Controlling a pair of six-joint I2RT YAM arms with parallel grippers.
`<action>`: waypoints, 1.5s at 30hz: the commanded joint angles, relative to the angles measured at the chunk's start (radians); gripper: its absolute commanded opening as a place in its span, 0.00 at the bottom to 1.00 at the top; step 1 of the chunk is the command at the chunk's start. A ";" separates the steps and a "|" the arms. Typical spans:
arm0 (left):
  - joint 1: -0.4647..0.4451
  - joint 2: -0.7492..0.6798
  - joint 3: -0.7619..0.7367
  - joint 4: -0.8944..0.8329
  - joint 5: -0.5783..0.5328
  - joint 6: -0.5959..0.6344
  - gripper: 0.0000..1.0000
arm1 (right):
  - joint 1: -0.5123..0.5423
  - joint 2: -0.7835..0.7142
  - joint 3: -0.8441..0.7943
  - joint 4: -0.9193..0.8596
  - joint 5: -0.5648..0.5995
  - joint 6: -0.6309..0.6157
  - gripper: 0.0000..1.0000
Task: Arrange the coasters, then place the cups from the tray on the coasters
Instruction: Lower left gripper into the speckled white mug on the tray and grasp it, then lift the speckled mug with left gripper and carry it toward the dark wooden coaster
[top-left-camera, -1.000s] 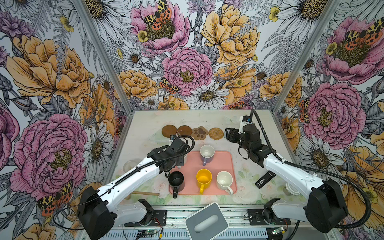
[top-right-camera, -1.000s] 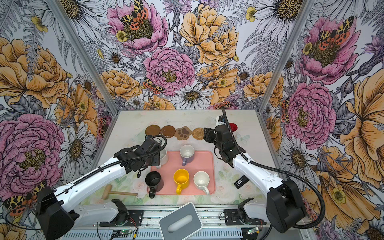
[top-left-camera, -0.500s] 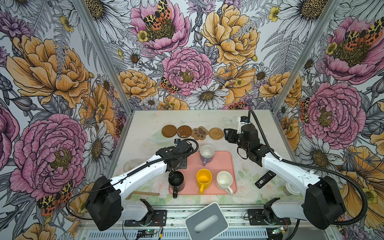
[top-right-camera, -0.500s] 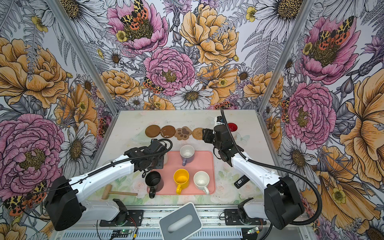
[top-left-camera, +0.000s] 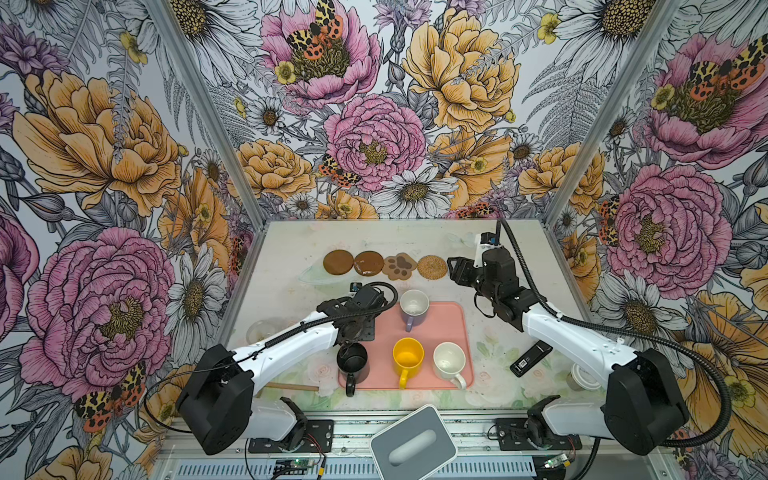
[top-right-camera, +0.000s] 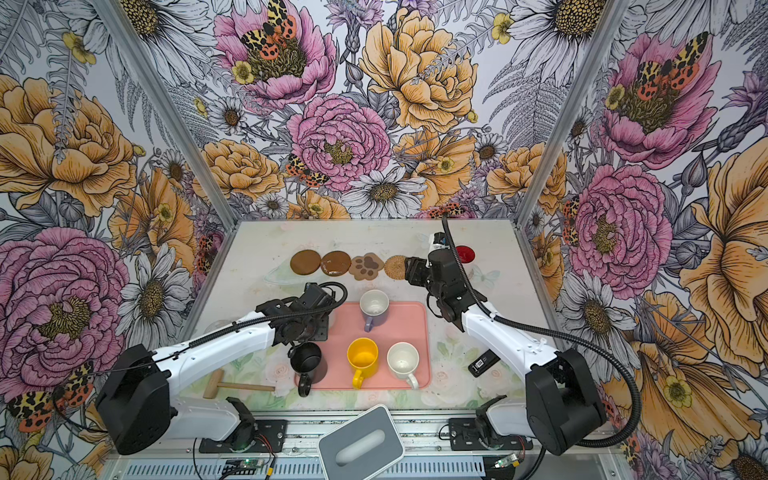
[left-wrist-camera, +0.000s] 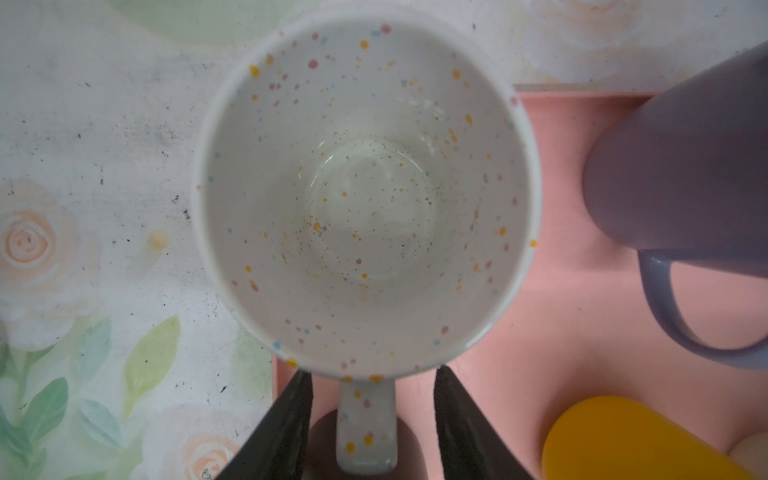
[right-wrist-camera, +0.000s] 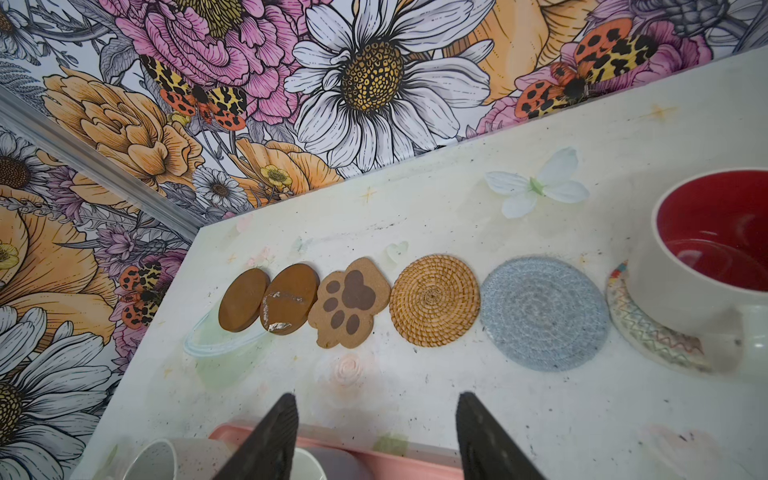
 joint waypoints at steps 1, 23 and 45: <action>0.013 0.010 -0.015 0.054 0.020 -0.022 0.47 | -0.010 0.005 0.003 0.029 -0.011 0.009 0.63; 0.054 0.059 -0.060 0.133 0.040 -0.018 0.19 | -0.020 0.024 0.006 0.029 -0.025 0.018 0.63; 0.051 -0.072 -0.060 0.138 -0.040 -0.045 0.00 | -0.029 0.032 0.006 0.024 -0.038 0.022 0.63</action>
